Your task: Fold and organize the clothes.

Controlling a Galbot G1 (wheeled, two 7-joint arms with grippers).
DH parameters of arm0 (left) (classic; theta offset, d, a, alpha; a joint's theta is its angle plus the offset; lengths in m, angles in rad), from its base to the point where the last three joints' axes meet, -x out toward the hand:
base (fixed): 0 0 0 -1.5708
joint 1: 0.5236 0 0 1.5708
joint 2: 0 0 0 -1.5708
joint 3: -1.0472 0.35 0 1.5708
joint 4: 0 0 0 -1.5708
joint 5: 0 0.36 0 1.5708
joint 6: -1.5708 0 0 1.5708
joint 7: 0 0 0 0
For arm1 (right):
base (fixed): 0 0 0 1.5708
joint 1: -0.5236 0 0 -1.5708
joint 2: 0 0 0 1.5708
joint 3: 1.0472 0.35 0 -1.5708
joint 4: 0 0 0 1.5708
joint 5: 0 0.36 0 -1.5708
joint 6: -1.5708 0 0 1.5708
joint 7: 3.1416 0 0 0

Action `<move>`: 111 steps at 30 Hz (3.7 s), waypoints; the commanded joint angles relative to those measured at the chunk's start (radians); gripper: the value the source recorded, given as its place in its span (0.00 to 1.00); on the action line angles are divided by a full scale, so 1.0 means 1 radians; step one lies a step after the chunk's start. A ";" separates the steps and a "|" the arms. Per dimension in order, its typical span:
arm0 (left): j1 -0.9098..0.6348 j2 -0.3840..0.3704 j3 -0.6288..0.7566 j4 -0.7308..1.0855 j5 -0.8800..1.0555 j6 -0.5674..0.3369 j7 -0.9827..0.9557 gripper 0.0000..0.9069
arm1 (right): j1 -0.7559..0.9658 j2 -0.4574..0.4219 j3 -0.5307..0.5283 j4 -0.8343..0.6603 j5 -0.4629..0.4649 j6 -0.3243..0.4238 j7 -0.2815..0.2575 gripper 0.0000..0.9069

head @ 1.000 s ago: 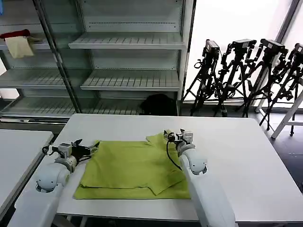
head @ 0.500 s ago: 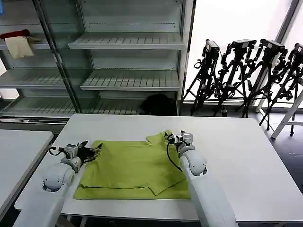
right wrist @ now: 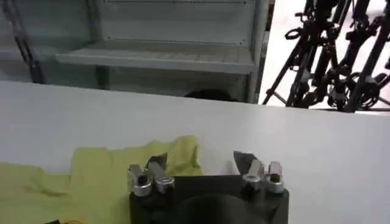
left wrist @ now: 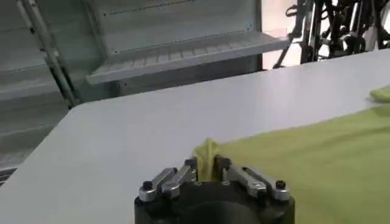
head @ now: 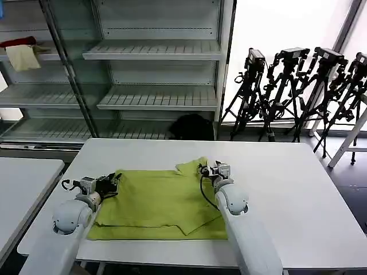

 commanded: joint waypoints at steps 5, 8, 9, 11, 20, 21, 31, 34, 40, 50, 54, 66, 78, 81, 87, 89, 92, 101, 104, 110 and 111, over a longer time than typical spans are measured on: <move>0.013 -0.003 -0.003 -0.020 0.003 0.003 0.014 0.03 | 0.007 0.031 0.001 -0.045 -0.045 0.000 -0.019 0.00; 0.013 -0.003 -0.003 -0.024 0.003 0.002 0.014 0.02 | 0.004 0.036 0.000 -0.043 -0.053 0.000 -0.031 0.00; 0.012 -0.004 -0.002 -0.024 0.003 0.003 0.014 0.01 | 0.004 0.037 0.000 -0.043 -0.053 0.000 -0.032 0.00; 0.012 -0.005 -0.003 -0.024 0.003 0.002 0.019 0.01 | 0.003 0.038 0.001 -0.043 -0.053 0.000 -0.032 0.00; 0.005 -0.005 -0.011 -0.025 -0.009 0.002 0.028 0.01 | -0.002 0.038 0.013 -0.016 -0.025 0.002 -0.027 0.00; 0.005 -0.005 -0.014 -0.026 -0.012 0.001 0.026 0.01 | -0.003 0.037 0.014 -0.006 -0.016 0.002 -0.024 0.00; 0.012 0.004 -0.057 -0.086 -0.095 -0.002 0.017 0.00 | -0.020 0.008 0.012 0.138 0.084 0.003 0.038 0.00; 0.024 0.010 -0.068 -0.108 -0.110 -0.002 0.014 0.01 | -0.039 -0.011 0.006 0.179 0.089 0.002 0.046 0.00; 0.108 0.036 -0.102 -0.199 -0.138 -0.001 0.033 0.00 | -0.146 -0.062 -0.003 0.320 0.092 0.000 0.053 0.00; 0.296 0.007 -0.211 -0.334 -0.158 -0.019 0.098 0.01 | -0.397 -0.146 0.001 0.553 0.097 0.001 0.056 0.00; 0.378 0.003 -0.251 -0.372 -0.151 -0.020 0.118 0.00 | -0.472 -0.165 0.003 0.614 0.084 0.002 0.055 0.00; 0.481 0.012 -0.311 -0.384 -0.064 -0.067 0.158 0.01 | -0.619 -0.153 0.002 0.719 0.032 0.004 0.046 0.00; 0.506 0.008 -0.303 -0.405 -0.019 -0.075 0.171 0.01 | -0.666 -0.136 0.003 0.713 -0.048 0.007 0.033 0.00; 0.519 0.004 -0.307 -0.420 -0.006 -0.074 0.170 0.01 | -0.668 -0.136 0.005 0.712 -0.058 0.007 0.032 0.00; 0.523 -0.018 -0.288 -0.427 0.051 -0.077 0.161 1.00 | -0.677 -0.124 0.002 0.691 -0.201 0.009 0.033 1.00; 0.521 -0.023 -0.283 -0.429 0.057 -0.078 0.155 1.00 | -0.679 -0.111 0.003 0.683 -0.265 0.010 0.033 1.00; 0.514 -0.036 -0.273 -0.435 0.058 -0.077 0.145 1.00 | -0.681 -0.076 0.009 0.671 -0.373 0.012 0.030 1.00; 0.511 -0.078 -0.287 -0.512 -0.012 -0.071 0.068 1.00 | -0.698 -0.094 0.030 0.685 -0.442 0.026 0.038 1.00; 0.531 -0.126 -0.313 -0.540 -0.009 -0.069 -0.033 1.00 | -0.701 -0.091 0.045 0.700 -0.387 0.057 0.033 1.00; 0.628 -0.204 -0.357 -0.528 -0.018 -0.128 -0.152 1.00 | -0.631 -0.083 0.107 0.807 0.014 0.174 0.028 1.00; 0.632 -0.208 -0.358 -0.523 -0.023 -0.135 -0.158 1.00 | -0.609 -0.085 0.123 0.818 0.056 0.174 0.030 1.00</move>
